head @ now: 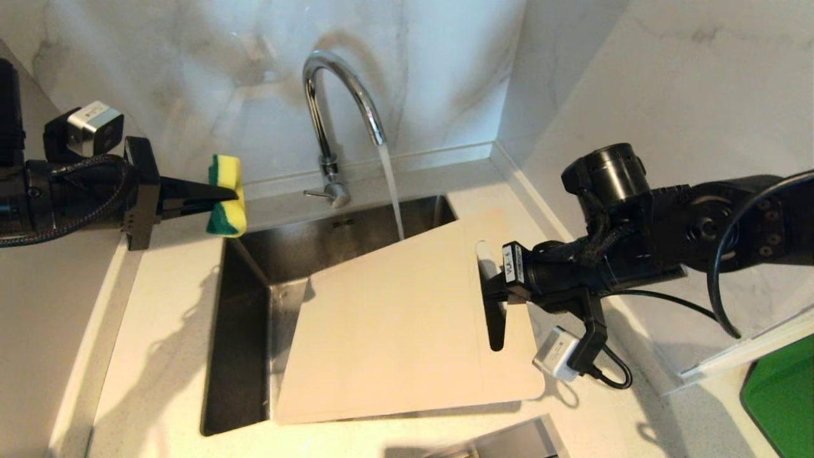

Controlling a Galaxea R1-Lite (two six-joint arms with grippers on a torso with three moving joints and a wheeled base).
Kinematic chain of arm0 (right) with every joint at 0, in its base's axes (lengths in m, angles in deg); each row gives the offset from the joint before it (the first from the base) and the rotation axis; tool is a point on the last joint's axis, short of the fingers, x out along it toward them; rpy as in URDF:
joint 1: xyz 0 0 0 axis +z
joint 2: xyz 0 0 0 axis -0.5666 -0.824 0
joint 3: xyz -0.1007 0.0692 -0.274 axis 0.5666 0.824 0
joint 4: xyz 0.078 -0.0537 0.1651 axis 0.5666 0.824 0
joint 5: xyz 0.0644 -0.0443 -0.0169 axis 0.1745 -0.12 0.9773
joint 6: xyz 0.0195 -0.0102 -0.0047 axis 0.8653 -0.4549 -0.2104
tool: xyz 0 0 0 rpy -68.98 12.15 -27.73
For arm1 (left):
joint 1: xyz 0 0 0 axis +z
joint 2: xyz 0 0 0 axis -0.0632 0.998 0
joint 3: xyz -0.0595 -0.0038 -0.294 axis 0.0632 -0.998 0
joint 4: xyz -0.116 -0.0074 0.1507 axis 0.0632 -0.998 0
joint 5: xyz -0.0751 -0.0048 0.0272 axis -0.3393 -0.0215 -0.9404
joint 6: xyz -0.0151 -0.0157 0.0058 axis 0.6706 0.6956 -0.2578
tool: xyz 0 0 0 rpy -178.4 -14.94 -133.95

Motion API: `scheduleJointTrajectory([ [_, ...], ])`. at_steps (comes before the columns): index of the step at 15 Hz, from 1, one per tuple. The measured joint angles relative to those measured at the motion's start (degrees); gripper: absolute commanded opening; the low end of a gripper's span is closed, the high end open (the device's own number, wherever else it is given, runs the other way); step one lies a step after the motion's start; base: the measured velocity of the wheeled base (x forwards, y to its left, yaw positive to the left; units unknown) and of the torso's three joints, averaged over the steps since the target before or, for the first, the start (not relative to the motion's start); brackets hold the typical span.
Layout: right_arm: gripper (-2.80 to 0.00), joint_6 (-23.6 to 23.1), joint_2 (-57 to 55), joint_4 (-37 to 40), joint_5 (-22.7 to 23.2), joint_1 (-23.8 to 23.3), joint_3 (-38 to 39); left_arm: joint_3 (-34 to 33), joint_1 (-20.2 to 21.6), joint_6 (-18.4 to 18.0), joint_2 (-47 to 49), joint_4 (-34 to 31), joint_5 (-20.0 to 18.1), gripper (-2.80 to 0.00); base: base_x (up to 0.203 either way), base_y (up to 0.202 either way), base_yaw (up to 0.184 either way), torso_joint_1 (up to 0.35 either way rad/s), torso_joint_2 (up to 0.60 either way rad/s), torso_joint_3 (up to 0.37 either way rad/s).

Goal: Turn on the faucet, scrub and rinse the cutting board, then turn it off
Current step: Scrub the cutting board underwater

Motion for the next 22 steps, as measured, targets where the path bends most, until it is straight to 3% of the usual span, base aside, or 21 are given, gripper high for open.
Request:
scheduleJointTrajectory([
  [4, -2.8, -2.32, -4.09, 9.77, -4.06, -0.09, -12.99, 0.73, -0.06, -0.37, 0.95, -0.01, -0.64, -2.8, 0.0, 0.0, 0.0, 0.0, 0.0, 0.0],
  [7, -2.8, -2.43, -6.52, 14.43, -4.23, -0.57, -21.19, 1.06, -0.26, -0.37, 1.26, -0.01, -1.87, -2.8, 0.0, 0.0, 0.0, 0.0, 0.0, 0.0],
  [22, -2.8, -2.43, -15.39, 18.07, -4.34, -3.08, -35.38, 1.36, -1.08, -0.28, 1.26, -0.03, -1.88, -2.8, 0.0, 0.0, 0.0, 0.0, 0.0, 0.0],
])
